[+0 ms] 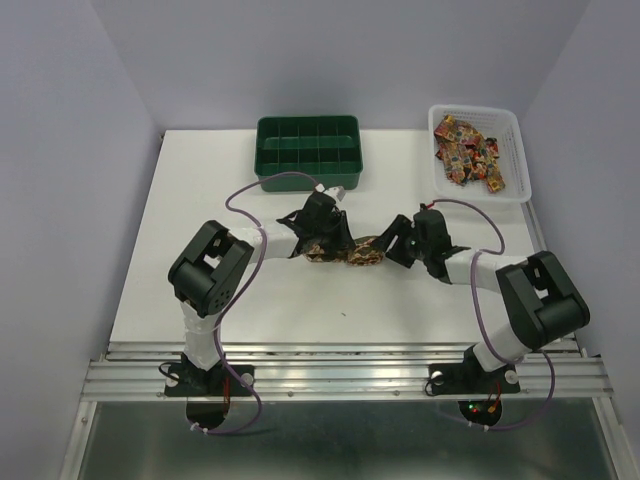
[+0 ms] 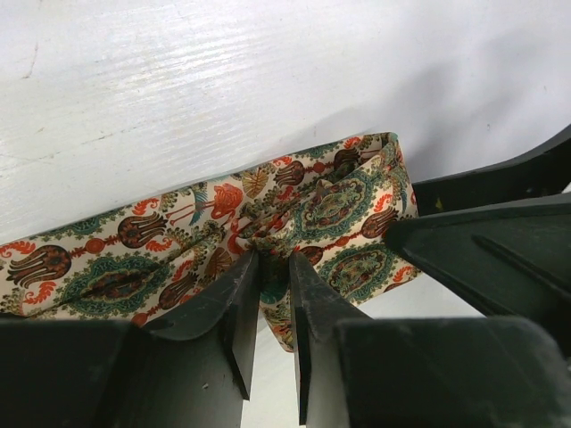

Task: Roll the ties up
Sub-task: Roll the tie

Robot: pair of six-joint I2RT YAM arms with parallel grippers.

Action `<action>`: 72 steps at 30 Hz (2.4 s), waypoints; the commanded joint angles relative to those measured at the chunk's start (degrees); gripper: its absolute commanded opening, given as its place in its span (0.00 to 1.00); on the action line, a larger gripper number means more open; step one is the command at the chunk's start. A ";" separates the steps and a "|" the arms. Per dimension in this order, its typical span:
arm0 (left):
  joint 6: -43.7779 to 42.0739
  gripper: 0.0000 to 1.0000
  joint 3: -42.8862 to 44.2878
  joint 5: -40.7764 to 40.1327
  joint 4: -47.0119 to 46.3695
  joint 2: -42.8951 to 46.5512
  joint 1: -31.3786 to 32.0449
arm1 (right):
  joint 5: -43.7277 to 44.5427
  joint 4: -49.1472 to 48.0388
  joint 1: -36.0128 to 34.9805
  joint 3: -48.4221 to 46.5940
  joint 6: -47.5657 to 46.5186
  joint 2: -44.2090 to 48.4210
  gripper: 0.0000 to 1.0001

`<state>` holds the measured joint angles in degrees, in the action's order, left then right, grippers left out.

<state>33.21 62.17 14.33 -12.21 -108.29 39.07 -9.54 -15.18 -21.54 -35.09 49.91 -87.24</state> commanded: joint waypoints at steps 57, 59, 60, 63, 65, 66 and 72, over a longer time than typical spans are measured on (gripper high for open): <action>1.59 0.27 -14.97 -5.63 -3.35 8.01 -4.27 | 17.52 8.58 -2.63 -6.83 -0.34 -1.09 0.20; 2.12 0.26 -15.24 -5.19 -3.61 7.83 -4.00 | 19.29 10.08 -3.50 -7.71 -0.52 -0.83 0.20; 2.21 0.25 -15.24 -5.10 -3.79 7.83 -3.91 | 20.78 10.26 -3.94 -7.97 -0.86 -0.74 0.20; 2.82 0.25 -16.20 -4.49 -4.40 8.36 -3.21 | 25.16 11.66 -6.31 -9.46 -2.53 -0.56 0.19; 3.35 0.25 -16.56 -4.13 -4.75 9.32 -2.86 | 27.11 13.07 -7.98 -11.04 -4.20 -1.00 0.19; 3.26 0.25 -16.73 -4.13 -4.76 9.67 -2.77 | 28.60 13.42 -8.43 -11.49 -4.73 -1.17 0.19; 3.26 0.25 -16.91 -4.57 -4.05 11.96 -2.68 | 37.47 19.92 -12.03 -15.96 -7.19 -3.11 0.18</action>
<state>36.60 46.35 9.87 -18.87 -99.46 36.03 17.21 -0.27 -32.10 -46.17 45.45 -89.62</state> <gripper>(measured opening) 0.254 0.316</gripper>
